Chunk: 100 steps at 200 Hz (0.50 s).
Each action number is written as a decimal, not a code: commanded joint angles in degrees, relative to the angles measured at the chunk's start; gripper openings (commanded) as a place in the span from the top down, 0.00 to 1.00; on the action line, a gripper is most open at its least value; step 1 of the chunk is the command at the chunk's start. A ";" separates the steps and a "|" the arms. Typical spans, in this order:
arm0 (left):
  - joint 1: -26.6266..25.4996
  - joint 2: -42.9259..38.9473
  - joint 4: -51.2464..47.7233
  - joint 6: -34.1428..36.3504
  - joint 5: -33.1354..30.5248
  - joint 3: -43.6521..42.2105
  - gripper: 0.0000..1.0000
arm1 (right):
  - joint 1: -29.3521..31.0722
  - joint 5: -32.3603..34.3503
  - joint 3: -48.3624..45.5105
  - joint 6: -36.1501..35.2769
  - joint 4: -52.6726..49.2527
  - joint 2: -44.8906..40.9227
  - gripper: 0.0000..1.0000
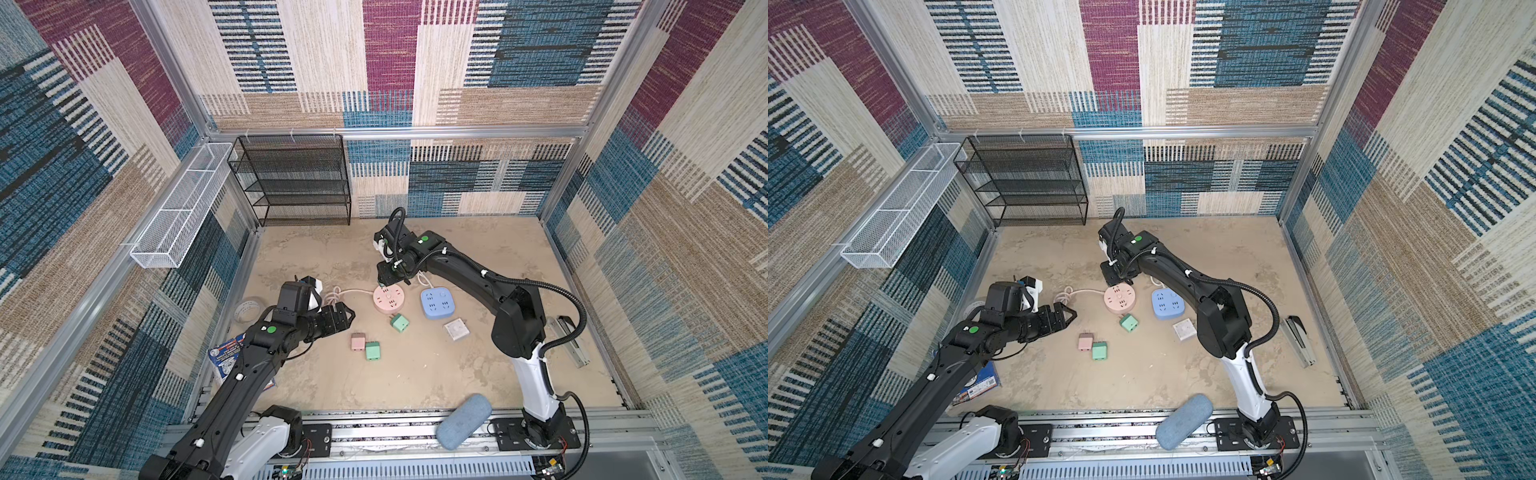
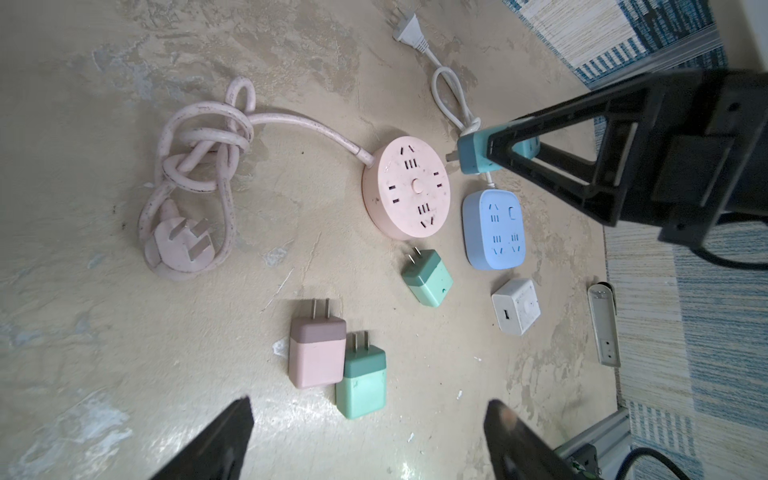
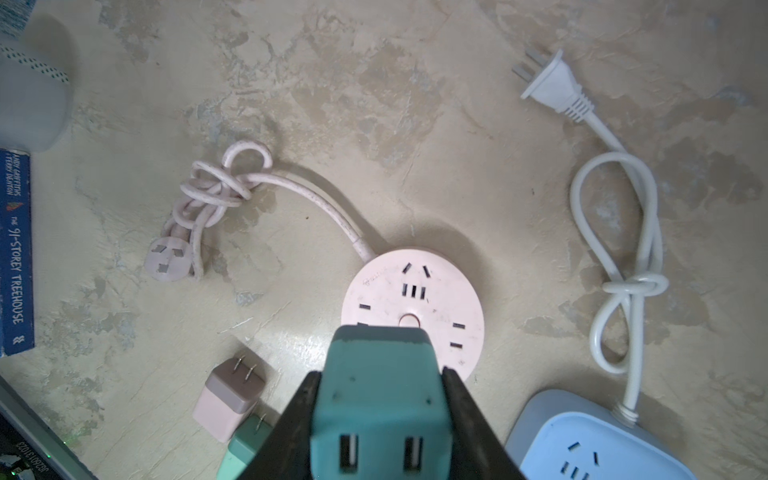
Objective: Insert the plug
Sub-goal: 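Carry the teal adapter over the pink power strip while the left arm withdraws, then lower the teal adapter's prongs toward the pink power strip's socket with the right gripper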
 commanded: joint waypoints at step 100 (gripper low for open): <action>-0.09 0.13 -0.40 1.01 -1.00 0.30 0.09 | 0.17 4.38 -0.98 -3.46 3.71 1.94 1.00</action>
